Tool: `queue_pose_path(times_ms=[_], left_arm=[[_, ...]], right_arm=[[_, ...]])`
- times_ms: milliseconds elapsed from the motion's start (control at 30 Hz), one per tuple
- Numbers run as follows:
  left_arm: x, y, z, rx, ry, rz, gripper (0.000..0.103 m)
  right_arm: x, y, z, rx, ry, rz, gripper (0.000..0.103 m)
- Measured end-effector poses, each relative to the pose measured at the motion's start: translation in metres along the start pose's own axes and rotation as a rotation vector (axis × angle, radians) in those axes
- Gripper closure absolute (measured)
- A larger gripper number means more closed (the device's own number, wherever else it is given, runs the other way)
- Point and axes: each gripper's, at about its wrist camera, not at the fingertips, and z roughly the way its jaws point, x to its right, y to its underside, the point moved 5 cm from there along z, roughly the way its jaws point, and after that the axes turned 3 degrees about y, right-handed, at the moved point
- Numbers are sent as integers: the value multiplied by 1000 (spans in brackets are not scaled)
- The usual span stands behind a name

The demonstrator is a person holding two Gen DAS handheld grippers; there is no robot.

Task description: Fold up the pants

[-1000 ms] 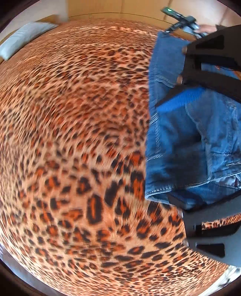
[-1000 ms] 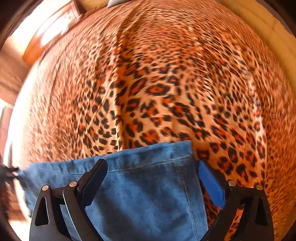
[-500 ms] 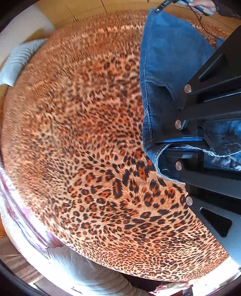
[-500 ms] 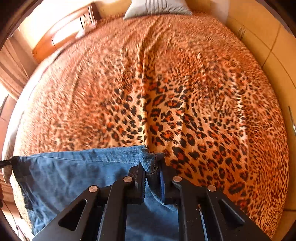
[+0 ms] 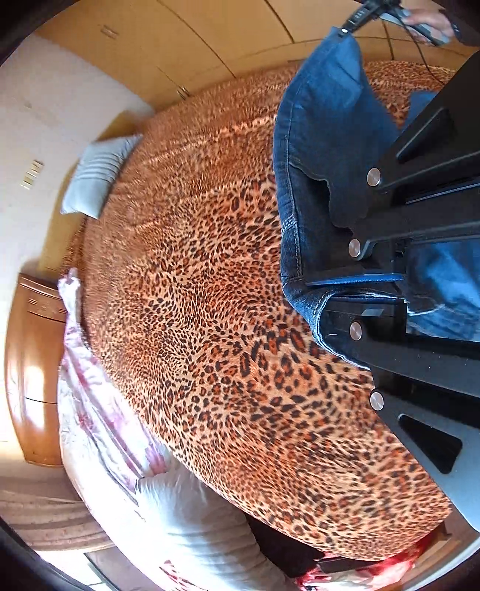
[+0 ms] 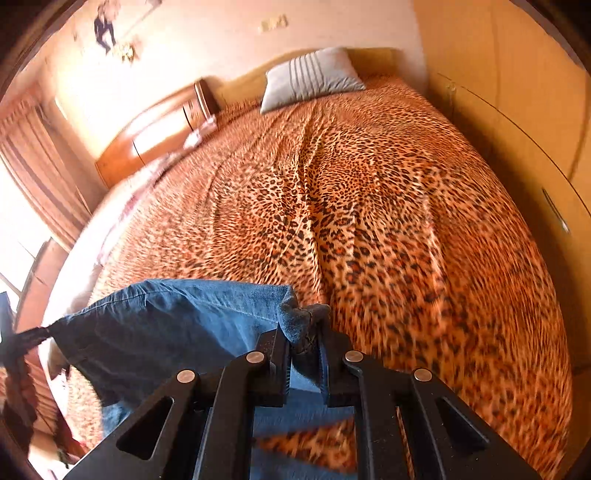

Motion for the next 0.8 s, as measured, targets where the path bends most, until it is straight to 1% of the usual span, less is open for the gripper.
queue_pose_path(times_ms=[33,67,100,167,233,300,367,400,433,467,500,533,567,600,633,667,700,733,767,800], left_arm=[[-3,10,-5,4,9,-9,98],[-7,16,-45,4,21,-18,98],[-12,28,-70,-1,28,-30,98],[-24,51,-137,-23,39,-55,98],[-40,85,-142,-84,45,-119,98],[-55,117,-131,-160,33,-164,98],[-71,151,-106,-283,6,-217,98],[-78,164,-96,-326,2,-248,98],[-85,176,-89,-365,10,-287,98],[-90,182,-87,-382,16,-315,97],[-93,185,-91,-385,36,-335,95],[-95,187,-98,-378,57,-342,94],[-96,187,-105,-369,64,-339,92],[-97,188,-114,-363,67,-330,92],[-98,189,-123,-357,68,-322,91],[-99,190,-132,-345,81,-320,85],[-98,190,-139,-328,94,-322,73],[-99,190,-144,-306,96,-331,66],[-98,188,-147,-277,94,-344,55],[-96,186,-146,-258,93,-354,51]], right_arm=[[3,10,-11,9,-7,14,92],[8,21,-23,15,-18,31,92],[13,33,-32,16,-22,50,92],[20,55,-43,11,-23,65,92],[29,89,-53,-9,-19,75,88],[40,121,-53,-46,2,83,87],[51,152,-43,-115,43,89,84],[58,173,-31,-184,72,97,82],[62,186,-25,-225,103,96,78],[64,193,-23,-250,115,97,73],[64,204,-22,-281,126,97,70],[63,209,-26,-290,141,90,67],[63,213,-30,-295,150,83,61],[63,216,-41,-295,156,78,59],[64,217,-51,-283,157,91,54],[66,217,-58,-273,149,111,47],[71,217,-68,-251,112,186,36],[72,218,-72,-240,80,238,31],[74,218,-74,-224,36,310,28],[76,220,-71,-212,-18,391,27]])
